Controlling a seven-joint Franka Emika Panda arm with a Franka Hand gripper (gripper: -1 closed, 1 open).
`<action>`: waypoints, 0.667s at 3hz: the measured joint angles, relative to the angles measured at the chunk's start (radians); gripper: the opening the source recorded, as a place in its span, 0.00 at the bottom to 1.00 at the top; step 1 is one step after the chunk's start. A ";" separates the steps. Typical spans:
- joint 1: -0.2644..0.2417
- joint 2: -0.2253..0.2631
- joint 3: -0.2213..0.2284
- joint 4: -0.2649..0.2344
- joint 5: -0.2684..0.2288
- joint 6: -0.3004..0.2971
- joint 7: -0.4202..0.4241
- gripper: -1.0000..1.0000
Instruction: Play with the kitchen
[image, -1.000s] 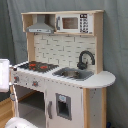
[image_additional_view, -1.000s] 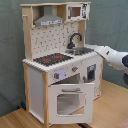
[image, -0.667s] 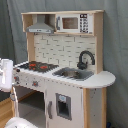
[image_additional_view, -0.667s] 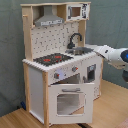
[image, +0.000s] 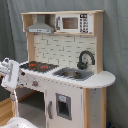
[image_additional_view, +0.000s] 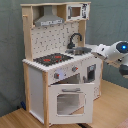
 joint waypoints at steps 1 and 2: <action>-0.026 0.069 -0.016 0.003 0.025 0.020 -0.066 1.00; -0.051 0.149 -0.024 0.011 0.042 0.046 -0.123 1.00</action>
